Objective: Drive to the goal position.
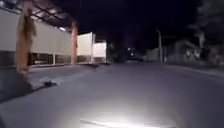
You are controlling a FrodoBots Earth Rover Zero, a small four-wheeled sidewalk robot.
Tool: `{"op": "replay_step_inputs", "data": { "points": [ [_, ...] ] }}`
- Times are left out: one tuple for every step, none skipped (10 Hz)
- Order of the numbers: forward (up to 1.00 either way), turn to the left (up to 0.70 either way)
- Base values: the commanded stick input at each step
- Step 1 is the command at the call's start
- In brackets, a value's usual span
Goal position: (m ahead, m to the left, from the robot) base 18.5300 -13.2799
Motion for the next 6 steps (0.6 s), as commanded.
{"op": "replay_step_inputs", "data": {
  "points": [
    [1.0,0.0],
    [1.0,0.0],
    [1.0,0.0],
    [1.0,0.0],
    [1.0,0.0],
    [1.0,0.0]
  ]
}}
